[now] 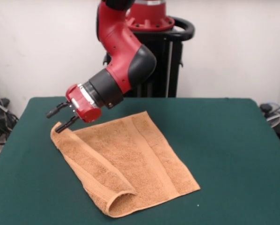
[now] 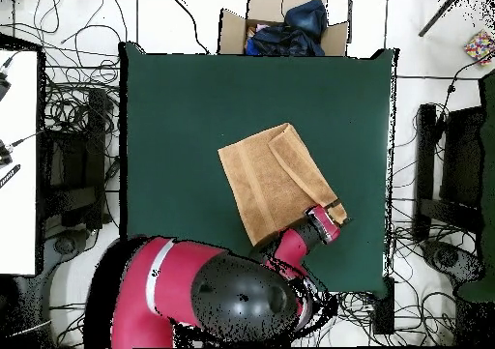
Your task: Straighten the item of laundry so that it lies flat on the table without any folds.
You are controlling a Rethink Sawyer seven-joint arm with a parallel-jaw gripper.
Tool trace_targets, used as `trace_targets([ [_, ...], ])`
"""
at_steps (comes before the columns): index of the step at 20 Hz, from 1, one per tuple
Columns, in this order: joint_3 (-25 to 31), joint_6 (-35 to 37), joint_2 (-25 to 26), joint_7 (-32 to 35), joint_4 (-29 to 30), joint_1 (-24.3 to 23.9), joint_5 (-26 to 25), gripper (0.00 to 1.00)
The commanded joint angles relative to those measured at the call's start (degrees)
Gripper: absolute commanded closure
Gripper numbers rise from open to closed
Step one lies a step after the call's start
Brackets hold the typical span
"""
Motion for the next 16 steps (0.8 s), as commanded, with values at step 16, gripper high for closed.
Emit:
trace_targets([
  [16,12.3,27.2,-11.1,6.9,-5.8,-8.1,-16.6,0.0],
])
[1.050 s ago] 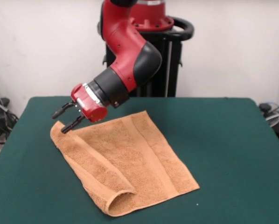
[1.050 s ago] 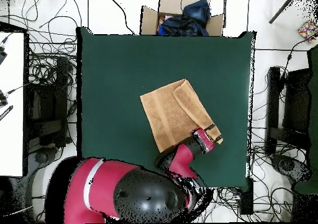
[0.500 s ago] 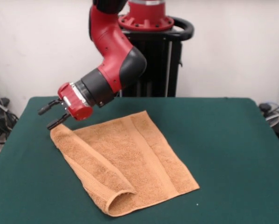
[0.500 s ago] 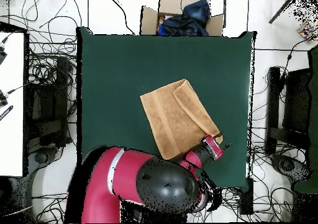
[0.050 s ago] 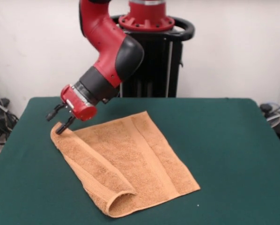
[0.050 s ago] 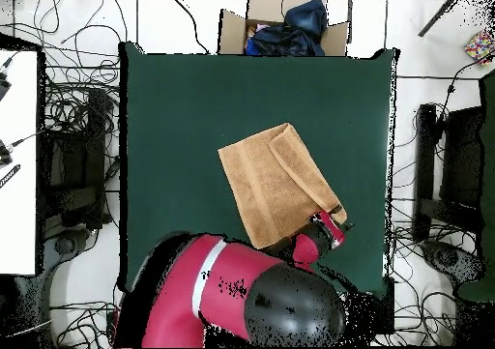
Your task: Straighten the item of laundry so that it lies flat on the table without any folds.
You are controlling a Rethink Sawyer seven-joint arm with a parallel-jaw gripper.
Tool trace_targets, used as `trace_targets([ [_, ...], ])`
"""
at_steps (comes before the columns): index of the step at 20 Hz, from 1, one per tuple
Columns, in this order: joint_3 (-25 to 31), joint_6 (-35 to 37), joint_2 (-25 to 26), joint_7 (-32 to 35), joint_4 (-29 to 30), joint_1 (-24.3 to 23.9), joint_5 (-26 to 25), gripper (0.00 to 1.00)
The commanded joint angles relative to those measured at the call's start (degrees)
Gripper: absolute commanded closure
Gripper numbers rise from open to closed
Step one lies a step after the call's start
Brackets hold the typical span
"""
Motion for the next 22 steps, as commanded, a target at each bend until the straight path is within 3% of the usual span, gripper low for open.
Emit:
trace_targets([
  [1,10.7,16.3,-5.5,6.4,-6.4,-0.1,-2.6,0.0],
  [9,5.1,31.1,-4.1,2.1,-14.1,6.9,6.2,0.0],
  [17,4.5,35.2,-1.9,7.6,-17.5,10.4,13.1,0.0],
  [22,3.5,46.8,-1.8,6.6,-21.4,11.9,15.9,0.0],
])
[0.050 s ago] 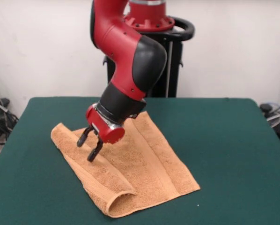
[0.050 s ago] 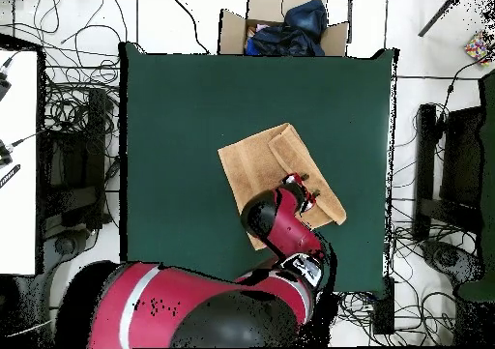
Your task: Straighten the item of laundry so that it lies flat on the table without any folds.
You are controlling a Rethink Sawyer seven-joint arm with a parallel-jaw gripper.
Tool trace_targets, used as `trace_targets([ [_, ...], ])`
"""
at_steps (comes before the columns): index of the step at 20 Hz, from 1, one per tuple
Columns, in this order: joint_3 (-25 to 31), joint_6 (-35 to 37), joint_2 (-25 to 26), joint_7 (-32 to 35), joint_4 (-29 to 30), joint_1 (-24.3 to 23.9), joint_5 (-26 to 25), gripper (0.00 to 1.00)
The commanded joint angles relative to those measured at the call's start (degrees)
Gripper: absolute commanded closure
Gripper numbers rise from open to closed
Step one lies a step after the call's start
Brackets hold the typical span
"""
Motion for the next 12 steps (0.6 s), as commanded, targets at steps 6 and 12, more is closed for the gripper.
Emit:
trace_targets([
  [6,5.7,27.3,2.1,7.4,-13.0,-0.1,4.2,0.0],
  [12,5.4,32.1,2.9,8.9,-14.9,-0.5,2.7,0.0],
])
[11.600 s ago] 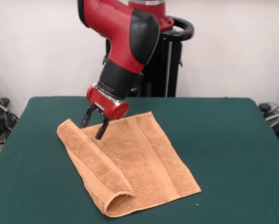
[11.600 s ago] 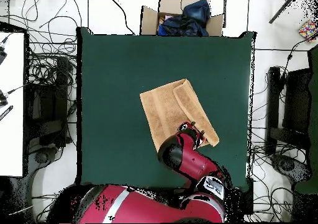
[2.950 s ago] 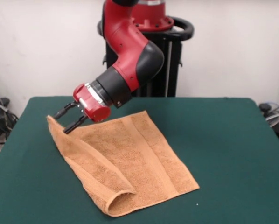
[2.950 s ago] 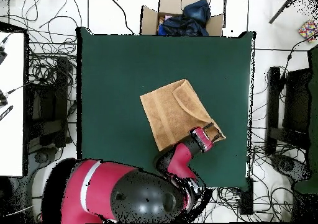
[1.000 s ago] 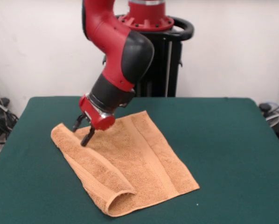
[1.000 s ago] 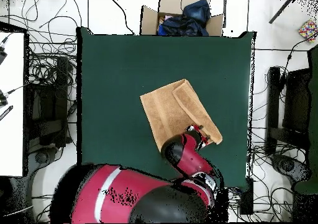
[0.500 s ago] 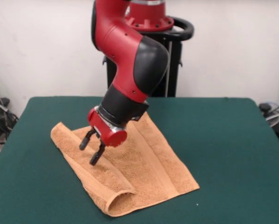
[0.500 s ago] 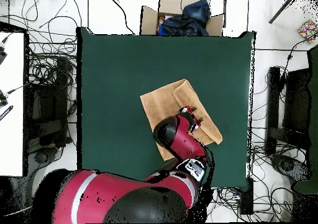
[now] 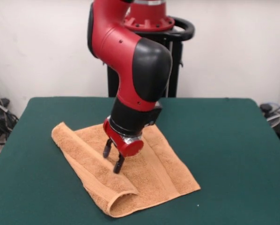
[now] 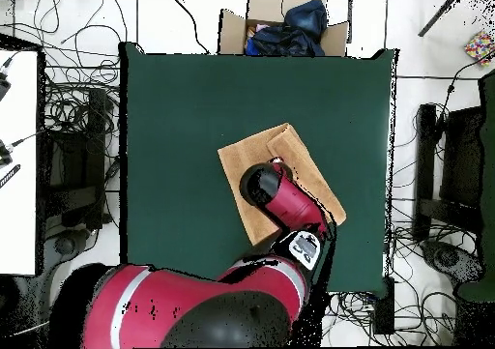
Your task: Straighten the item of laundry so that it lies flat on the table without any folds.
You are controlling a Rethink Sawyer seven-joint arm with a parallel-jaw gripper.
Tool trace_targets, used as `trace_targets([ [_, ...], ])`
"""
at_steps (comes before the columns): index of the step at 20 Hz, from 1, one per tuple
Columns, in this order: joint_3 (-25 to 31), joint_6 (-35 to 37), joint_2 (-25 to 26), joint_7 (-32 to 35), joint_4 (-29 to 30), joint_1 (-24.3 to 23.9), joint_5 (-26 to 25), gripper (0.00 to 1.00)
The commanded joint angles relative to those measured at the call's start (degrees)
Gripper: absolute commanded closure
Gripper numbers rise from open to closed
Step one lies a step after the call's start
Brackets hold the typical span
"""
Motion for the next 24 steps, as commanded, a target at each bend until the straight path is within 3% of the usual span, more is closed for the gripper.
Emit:
trace_targets([
  [1,5.8,5.1,3.0,9.1,-6.1,-1.1,0.7,0.0],
  [9,7.3,0.0,3.3,9.9,-6.0,-1.6,0.3,0.0],
  [17,11.5,7.8,1.3,5.8,-6.1,-4.5,-1.7,0.0],
  [24,10.3,12.0,1.5,6.6,-7.4,-3.3,-1.8,0.0],
])
